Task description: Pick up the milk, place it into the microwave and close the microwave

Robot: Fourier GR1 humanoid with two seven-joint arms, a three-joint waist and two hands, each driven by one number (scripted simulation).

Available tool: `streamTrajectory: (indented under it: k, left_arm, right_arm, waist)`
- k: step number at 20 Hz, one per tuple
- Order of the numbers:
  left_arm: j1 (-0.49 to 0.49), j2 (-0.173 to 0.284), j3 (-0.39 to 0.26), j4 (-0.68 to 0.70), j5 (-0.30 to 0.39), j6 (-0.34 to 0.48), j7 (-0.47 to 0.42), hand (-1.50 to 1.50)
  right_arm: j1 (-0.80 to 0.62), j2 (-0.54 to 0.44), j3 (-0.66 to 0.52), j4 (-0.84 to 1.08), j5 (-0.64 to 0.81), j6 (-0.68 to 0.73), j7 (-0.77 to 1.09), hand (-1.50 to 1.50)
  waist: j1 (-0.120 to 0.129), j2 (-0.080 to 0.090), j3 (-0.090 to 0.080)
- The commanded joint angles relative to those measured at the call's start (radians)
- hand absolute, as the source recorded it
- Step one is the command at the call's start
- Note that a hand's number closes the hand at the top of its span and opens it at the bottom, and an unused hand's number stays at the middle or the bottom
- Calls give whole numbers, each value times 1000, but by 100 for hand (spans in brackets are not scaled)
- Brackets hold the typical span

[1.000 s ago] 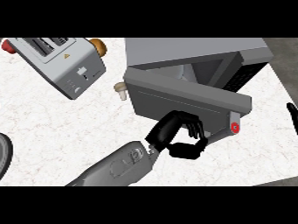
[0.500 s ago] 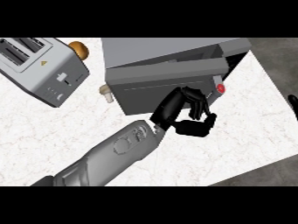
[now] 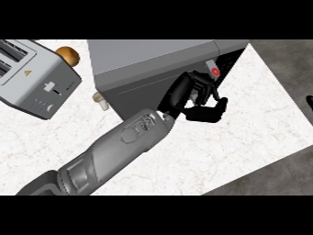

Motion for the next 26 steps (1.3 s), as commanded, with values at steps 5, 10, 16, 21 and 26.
streamTrajectory:
  k: [5,10,16,21,26]
  left_arm:
    - [-87,-6,19,56,49,34,-18,150]
    - [-83,-5,4,52,70,63,-30,150]
    - [-93,-5,1,48,88,100,-37,150]
    - [-85,-4,-8,41,99,127,-53,150]
    - [-81,-4,-11,33,115,155,-64,150]
  right_arm:
    - [-34,-38,-20,-17,-61,14,42,-150]
    - [-58,-73,-37,-16,-73,18,68,-150]
    - [-87,-106,-74,-16,-93,4,92,-150]
    - [-91,-128,-81,-16,-105,16,106,-150]
    - [-112,-153,-103,0,-123,19,119,-150]
  waist:
    - [-48,14,2]
    - [-57,18,2]
    - [-66,16,2]
    - [-88,21,4]
    - [-91,27,5]
